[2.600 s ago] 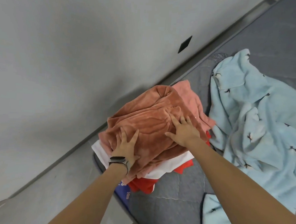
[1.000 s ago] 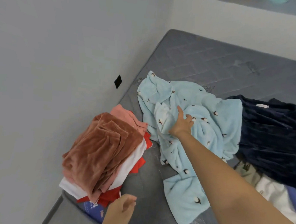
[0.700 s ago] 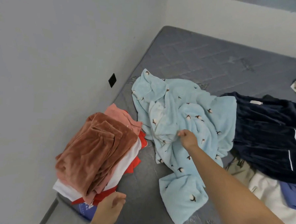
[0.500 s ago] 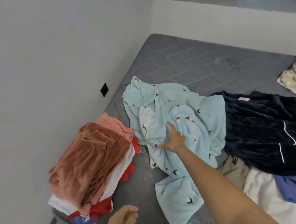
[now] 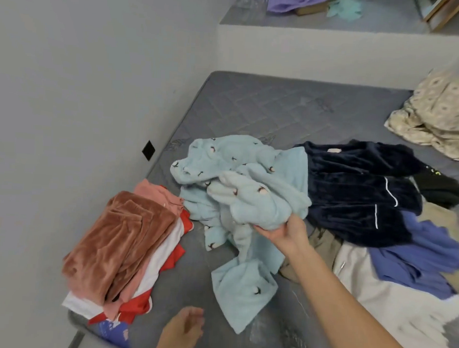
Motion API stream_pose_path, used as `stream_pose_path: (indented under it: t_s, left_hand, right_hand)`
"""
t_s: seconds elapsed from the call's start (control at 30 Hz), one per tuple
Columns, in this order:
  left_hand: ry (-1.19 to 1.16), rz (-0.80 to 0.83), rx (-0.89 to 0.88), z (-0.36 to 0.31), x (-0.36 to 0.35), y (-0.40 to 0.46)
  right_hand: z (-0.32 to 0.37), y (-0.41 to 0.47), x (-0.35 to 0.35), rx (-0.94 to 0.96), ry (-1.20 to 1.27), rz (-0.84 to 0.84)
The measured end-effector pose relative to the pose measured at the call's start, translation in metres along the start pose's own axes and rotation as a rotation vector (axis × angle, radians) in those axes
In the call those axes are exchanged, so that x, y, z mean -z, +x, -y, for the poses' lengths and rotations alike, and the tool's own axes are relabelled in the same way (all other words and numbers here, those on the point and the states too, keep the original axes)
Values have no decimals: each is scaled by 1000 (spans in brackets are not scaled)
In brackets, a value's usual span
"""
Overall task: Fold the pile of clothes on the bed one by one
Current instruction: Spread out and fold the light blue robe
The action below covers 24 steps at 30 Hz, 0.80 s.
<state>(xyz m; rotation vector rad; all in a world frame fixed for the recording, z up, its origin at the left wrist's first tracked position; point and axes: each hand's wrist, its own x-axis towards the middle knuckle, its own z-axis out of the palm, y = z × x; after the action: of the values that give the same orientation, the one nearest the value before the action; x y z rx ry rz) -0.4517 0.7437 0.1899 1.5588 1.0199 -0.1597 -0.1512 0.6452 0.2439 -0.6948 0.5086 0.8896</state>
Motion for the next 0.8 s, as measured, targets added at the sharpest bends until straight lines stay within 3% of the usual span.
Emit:
stream_pose_path:
  t_s: [0.07, 0.2, 0.27, 0.37, 0.47, 0.53, 0.6, 0.7, 0.8]
  left_hand:
    - [105, -94, -36, -43, -18, -19]
    - [83, -61, -162, -120, -76, -60]
    - [150, 7, -266, -153, -106, -85]
    - [344, 155, -265, -194, -155, -117]
    - [607, -53, -439, -229, -193, -136]
    - [408, -285, -619, -243, -202, -144]
    - [228, -407, -685, -258, -206, -156]
    - [261, -468, -745, -261, -209, -158]
    - [458, -323, -723, -268, -216, -161]
  right_hand:
    - [23, -61, 2, -29, 90, 84]
    - [49, -180, -1, -16, -30, 195]
    - [59, -227, 0, -2, -37, 252]
    - [77, -291, -9, 91, -43, 297]
    - [103, -351, -18, 261, -31, 240]
    - [126, -386, -13, 375, 29, 163]
    - [148, -420, -1, 472, 55, 146]
    - [175, -470, 24, 615, 116, 199]
    - [205, -516, 56, 733, 188, 257]
